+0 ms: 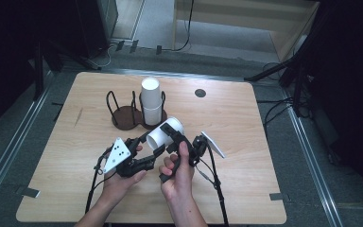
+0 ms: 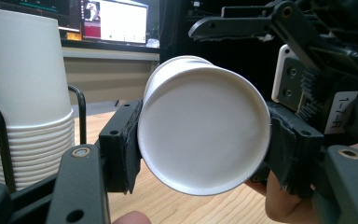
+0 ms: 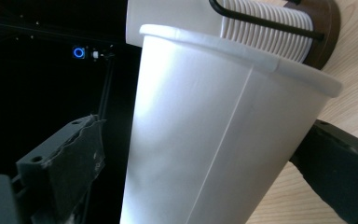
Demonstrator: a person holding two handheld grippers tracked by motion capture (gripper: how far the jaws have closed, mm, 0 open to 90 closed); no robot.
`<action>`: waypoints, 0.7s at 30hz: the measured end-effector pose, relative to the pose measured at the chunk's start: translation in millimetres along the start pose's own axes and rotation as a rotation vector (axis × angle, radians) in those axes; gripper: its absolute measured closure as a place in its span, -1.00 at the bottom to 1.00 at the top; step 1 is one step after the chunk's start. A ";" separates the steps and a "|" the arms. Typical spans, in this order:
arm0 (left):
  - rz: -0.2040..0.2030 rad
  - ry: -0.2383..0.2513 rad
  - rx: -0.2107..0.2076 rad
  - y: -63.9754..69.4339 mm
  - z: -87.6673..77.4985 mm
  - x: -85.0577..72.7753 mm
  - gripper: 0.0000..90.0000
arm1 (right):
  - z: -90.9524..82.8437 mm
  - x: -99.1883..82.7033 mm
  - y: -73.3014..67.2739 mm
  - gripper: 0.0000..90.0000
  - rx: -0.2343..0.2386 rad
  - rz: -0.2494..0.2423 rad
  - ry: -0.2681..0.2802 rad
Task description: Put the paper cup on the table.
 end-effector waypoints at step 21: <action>-0.049 -0.023 -0.015 -2.7 -1.7 1.7 -0.27 | 1.0 2.3 7.5 -0.37 0.051 0.027 -0.002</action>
Point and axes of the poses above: each handheld gripper's, and its own axes: z roughly forward along the jaws, x roughly out of its top, y roughly to its right, the point moved 1 cm from there along z, roughly forward along the jaws, and after that the axes turned 8 degrees about z, right-handed, at the moved point
